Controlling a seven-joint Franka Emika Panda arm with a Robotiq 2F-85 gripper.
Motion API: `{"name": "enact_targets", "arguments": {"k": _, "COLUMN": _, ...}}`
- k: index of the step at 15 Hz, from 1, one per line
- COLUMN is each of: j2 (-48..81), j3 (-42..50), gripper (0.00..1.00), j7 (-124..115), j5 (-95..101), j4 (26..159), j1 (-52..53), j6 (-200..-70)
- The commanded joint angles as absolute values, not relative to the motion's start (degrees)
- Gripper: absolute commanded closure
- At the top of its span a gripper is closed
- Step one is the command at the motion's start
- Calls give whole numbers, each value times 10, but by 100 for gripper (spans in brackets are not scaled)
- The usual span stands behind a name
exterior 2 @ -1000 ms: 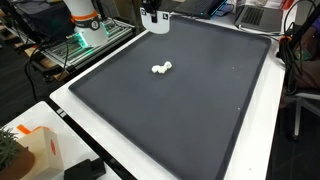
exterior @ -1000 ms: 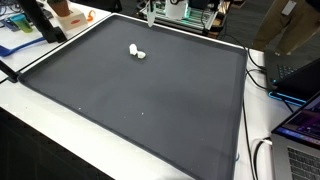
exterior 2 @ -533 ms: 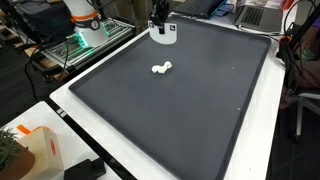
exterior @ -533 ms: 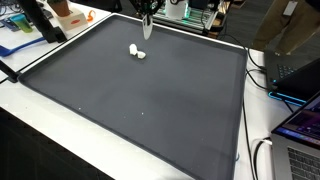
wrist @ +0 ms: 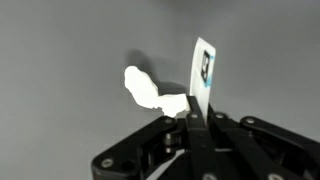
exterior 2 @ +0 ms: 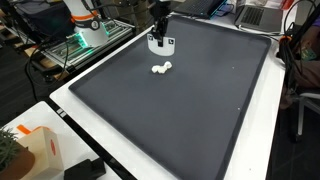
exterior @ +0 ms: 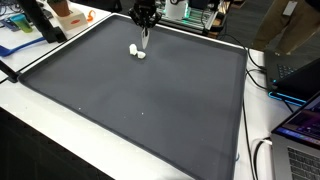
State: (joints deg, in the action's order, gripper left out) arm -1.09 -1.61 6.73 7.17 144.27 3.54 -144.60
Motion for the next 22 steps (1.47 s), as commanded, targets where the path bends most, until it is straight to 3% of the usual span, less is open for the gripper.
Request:
{"name": "enact_targets", "arguments": {"k": 1, "j2": 9, "j3": -19, "gripper": 99, "j7": 44, "j5": 112, "j4": 1445, "j1": 31, "j6": -1463}}
{"name": "enact_targets", "arguments": {"k": 22, "j2": 100, "j3": -18, "gripper": 99, "j7": -43, "j5": 233, "j4": 1379, "j1": 51, "j6": -1442}}
